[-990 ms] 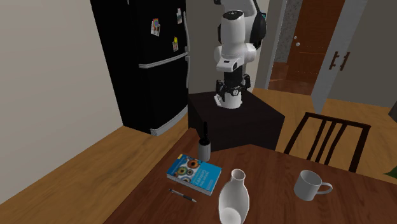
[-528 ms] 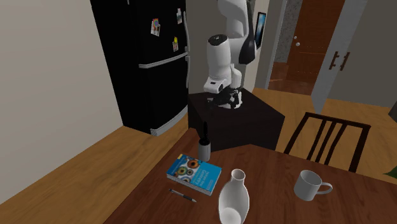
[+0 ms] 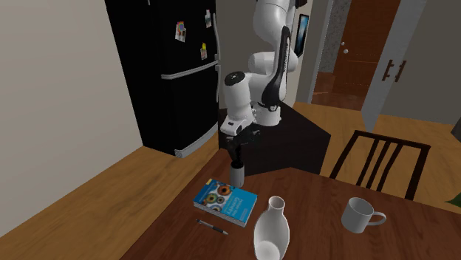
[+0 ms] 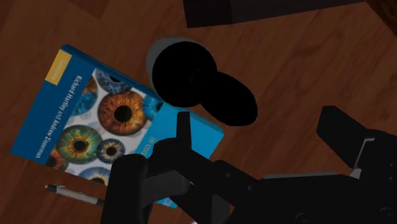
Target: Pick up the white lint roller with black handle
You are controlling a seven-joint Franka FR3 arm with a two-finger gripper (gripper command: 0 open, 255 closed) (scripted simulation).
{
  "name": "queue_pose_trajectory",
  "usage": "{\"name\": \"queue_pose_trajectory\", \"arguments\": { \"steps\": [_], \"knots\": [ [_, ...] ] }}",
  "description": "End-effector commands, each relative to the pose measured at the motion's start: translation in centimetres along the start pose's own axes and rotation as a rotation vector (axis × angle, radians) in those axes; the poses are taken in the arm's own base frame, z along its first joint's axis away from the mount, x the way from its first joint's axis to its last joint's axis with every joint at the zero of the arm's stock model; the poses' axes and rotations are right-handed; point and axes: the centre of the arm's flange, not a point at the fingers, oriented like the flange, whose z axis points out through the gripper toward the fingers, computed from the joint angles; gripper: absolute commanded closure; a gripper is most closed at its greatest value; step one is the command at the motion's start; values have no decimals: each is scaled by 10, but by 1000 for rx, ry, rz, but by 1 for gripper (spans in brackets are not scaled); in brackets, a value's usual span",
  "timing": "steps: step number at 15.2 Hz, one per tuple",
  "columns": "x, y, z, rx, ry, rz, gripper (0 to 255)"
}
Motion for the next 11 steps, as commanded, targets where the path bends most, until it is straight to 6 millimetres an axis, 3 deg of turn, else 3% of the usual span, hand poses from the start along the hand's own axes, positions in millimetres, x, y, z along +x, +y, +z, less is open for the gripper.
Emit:
{"name": "queue_pose_trajectory", "arguments": {
  "steps": [1,4,11],
  "knots": [
    [4,20,20,4,-2,7,0],
    [10,42,45,9,-6,15,0],
    [14,48,81,9,-6,15,0]
  ]
}}
